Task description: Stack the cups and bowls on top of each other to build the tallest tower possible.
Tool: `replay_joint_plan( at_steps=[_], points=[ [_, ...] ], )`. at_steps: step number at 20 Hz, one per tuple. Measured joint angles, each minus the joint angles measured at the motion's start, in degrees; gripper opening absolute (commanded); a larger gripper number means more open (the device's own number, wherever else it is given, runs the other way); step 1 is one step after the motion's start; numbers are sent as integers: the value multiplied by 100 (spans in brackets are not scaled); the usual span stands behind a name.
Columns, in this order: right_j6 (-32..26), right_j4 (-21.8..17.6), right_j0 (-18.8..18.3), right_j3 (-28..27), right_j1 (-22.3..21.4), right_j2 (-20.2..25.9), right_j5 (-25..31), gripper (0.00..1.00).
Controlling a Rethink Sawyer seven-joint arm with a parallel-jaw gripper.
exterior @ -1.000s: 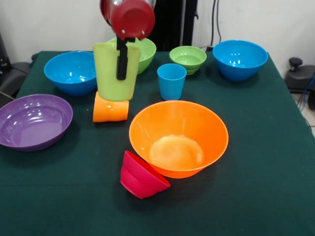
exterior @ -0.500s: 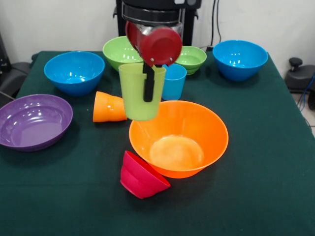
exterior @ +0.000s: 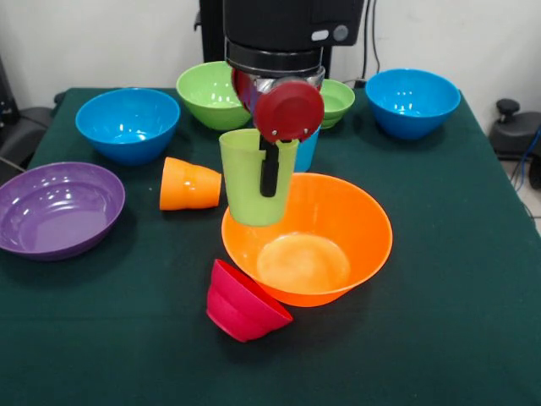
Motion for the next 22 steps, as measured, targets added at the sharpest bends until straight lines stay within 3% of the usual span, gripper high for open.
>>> replay_joint_plan(
  at_steps=[22],
  points=[
    [0, 432, 60, -108, 683, -31, -431, 0]
  ],
)
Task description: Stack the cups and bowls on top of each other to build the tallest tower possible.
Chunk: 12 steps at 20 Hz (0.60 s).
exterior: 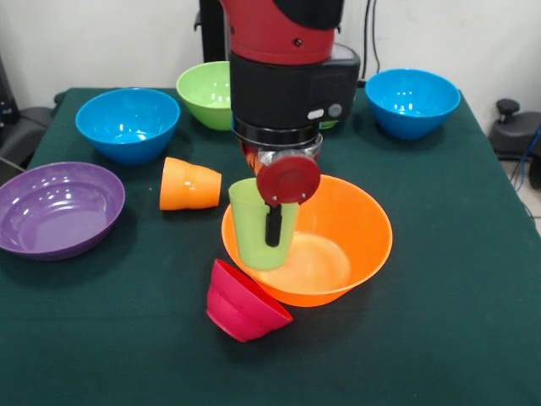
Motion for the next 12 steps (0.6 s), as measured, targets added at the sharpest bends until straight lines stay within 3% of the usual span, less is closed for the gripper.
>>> replay_joint_plan(
  at_steps=[12],
  points=[
    [0, 218, 93, 35, 152, 0, -5, 0]
  ],
)
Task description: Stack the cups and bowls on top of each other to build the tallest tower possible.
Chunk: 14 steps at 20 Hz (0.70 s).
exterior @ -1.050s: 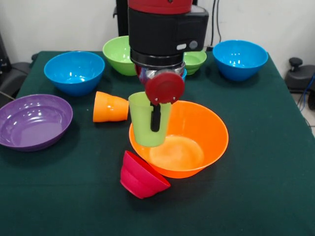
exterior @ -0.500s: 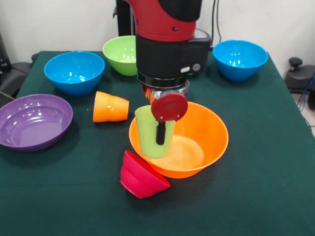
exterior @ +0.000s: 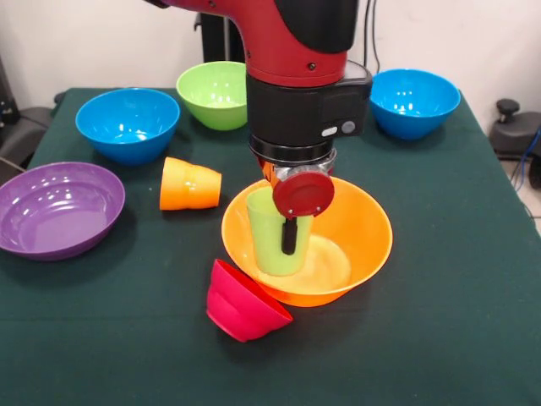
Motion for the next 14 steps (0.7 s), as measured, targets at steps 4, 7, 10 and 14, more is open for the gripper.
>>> replay_joint_plan(
  at_steps=[4, 7, 10, 14],
  points=[
    [0, 0, 1, 126, -30, 0, -1, 0],
    [0, 0, 1, 212, -51, 0, -1, 0],
    [0, 1, 1, 303, -75, 0, -1, 0],
    [0, 1, 1, 448, -101, 0, -1, 0]
  ],
)
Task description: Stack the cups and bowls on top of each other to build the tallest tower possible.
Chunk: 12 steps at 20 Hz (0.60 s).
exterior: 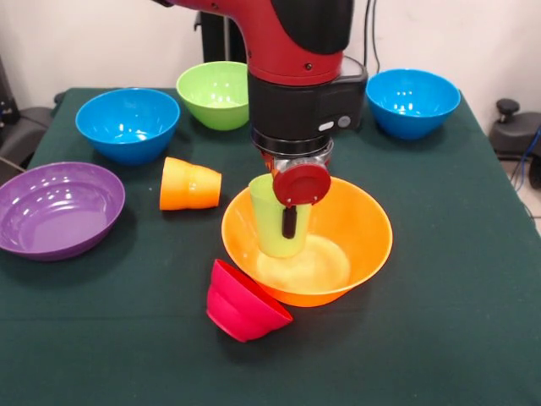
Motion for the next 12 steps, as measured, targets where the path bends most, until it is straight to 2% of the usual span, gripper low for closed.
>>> replay_joint_plan(
  at_steps=[12],
  points=[
    [0, 8, 56, 162, 118, 1, -46, 0]
  ],
)
